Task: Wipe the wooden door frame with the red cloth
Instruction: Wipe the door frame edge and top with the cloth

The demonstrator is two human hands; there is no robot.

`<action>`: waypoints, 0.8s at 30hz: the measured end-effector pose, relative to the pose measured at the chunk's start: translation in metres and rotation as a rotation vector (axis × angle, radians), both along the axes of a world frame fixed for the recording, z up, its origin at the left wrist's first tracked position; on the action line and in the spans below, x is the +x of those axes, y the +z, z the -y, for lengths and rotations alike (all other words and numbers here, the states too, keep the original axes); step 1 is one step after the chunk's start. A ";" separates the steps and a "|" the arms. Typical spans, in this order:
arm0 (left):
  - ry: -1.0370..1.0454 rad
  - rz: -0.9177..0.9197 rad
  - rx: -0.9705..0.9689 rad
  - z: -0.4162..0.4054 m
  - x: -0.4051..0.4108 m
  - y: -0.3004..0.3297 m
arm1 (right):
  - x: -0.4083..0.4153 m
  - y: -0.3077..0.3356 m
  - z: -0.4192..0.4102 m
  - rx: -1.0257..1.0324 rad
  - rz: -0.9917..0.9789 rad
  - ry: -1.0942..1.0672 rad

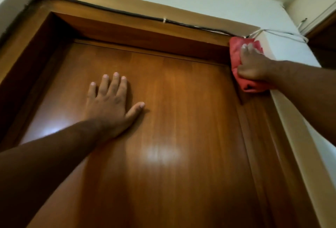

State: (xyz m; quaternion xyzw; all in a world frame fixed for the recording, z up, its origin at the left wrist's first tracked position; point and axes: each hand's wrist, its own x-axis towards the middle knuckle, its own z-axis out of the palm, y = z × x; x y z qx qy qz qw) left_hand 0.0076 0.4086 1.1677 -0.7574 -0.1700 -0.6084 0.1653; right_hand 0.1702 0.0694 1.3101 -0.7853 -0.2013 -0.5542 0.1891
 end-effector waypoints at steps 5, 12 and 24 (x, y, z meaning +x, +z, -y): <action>-0.193 -0.129 0.212 0.084 0.066 -0.100 | 0.020 -0.042 0.006 -0.060 0.094 0.033; -0.067 -0.132 0.225 0.107 0.105 -0.173 | 0.036 -0.175 0.008 -0.056 0.207 0.067; -0.137 -0.121 0.271 0.098 0.100 -0.172 | 0.017 -0.541 0.009 -0.141 -0.092 -0.077</action>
